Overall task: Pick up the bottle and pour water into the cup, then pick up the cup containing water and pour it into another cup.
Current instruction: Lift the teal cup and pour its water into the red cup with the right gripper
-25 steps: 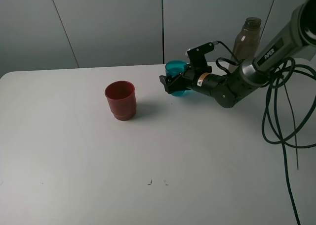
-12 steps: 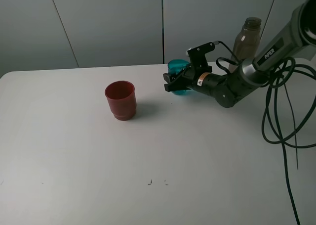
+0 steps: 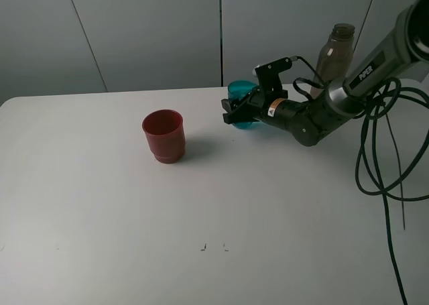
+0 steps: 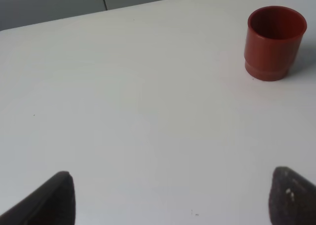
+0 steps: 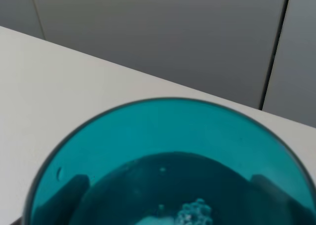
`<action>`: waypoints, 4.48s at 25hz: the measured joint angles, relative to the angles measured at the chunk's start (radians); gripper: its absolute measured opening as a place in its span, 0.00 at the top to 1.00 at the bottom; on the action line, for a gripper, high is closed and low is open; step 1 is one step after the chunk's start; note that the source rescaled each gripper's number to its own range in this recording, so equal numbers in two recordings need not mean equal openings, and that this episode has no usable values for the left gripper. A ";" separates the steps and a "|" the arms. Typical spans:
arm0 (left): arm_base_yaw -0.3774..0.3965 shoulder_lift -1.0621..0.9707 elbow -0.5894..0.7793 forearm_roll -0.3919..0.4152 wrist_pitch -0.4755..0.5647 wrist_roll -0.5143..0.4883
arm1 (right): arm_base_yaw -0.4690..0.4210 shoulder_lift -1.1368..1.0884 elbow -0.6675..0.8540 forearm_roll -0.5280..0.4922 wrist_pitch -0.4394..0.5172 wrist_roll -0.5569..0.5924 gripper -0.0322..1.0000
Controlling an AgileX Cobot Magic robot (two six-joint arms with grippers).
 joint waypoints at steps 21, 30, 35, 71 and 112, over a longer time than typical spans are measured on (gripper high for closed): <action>0.000 0.000 0.000 0.000 0.000 0.000 | 0.073 -0.061 -0.167 -0.176 0.109 0.071 0.90; 0.000 0.000 0.000 0.000 0.000 0.000 | 0.079 -0.030 -0.298 -0.297 0.165 0.188 0.90; 0.000 0.000 0.000 0.000 0.000 0.000 | 0.081 0.009 -0.352 -0.360 0.197 0.229 0.90; 0.000 0.000 0.000 0.002 0.000 0.000 | 0.131 0.017 -0.378 -0.508 0.222 -0.018 0.90; 0.000 0.000 0.000 0.002 0.000 0.000 | 0.160 -0.040 -0.378 -0.739 0.218 -0.260 0.90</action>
